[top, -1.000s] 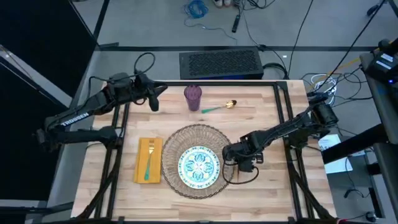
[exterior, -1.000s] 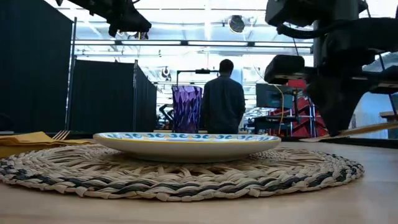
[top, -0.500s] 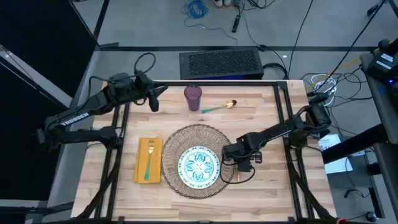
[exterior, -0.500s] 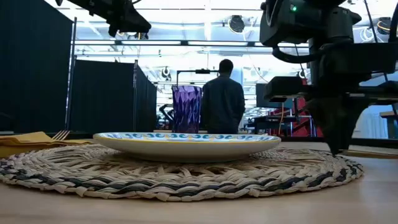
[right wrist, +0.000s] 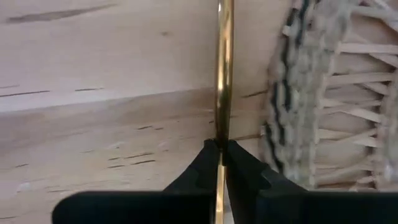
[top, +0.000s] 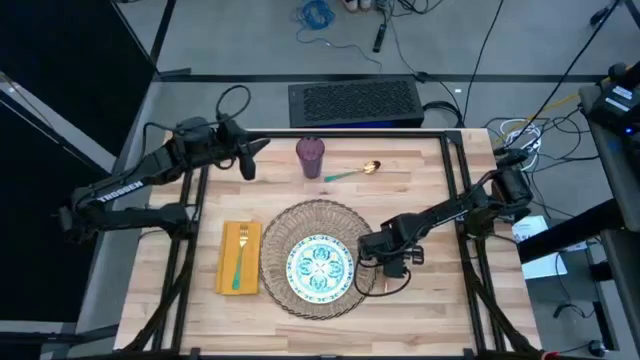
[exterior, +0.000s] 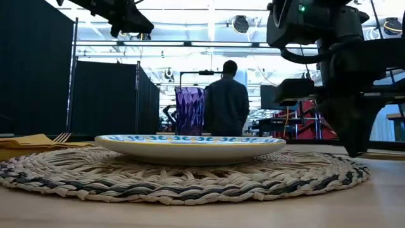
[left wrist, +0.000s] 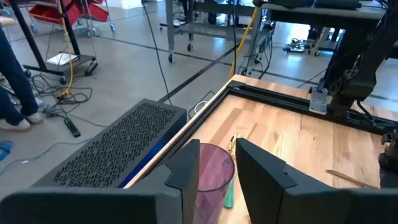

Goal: Set table place
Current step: Move the gold table knife to the right of the brown tablemat

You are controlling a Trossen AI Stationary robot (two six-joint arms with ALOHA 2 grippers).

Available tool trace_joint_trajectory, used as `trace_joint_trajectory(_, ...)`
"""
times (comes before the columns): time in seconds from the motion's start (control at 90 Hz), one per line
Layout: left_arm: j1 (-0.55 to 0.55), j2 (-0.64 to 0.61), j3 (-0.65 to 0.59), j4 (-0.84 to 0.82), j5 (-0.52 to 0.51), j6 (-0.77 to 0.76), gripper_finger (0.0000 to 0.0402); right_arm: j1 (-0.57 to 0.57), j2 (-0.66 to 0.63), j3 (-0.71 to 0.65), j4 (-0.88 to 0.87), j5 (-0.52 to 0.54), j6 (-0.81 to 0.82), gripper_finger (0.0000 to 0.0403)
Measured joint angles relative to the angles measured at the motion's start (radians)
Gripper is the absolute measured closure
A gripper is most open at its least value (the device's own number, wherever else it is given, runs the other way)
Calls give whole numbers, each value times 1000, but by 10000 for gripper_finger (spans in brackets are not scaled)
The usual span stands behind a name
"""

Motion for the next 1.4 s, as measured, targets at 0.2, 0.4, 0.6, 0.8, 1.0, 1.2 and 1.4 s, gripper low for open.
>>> trace_joint_trajectory(0.2, 0, 0, 0, 0, 0, 0, 314, 0, 0, 0, -10, -3, 21, 360)
trace_joint_trajectory(0.4, 0, 0, 0, 1, 0, 0, 314, 1, 0, 0, -11, -2, 21, 330)
trace_joint_trajectory(0.6, 0, 0, 0, 1, 0, 0, 314, 1, -10, 39, -32, 70, 52, 319)
trace_joint_trajectory(0.8, 0, 0, 0, 2, 1, 0, 314, -1, -50, 176, -136, 168, 153, 320)
trace_joint_trajectory(1.0, 0, 0, 0, -1, 16, -1, 314, -34, -64, 256, -181, 73, 620, 322)
trace_joint_trajectory(1.2, -18, 0, 0, -1, 39, 0, 314, 4, -62, 76, 27, -65, 1195, 355)
trace_joint_trajectory(1.4, -30, 0, 0, -26, 40, 26, 314, 131, -80, 30, 1, 283, 1579, 401)
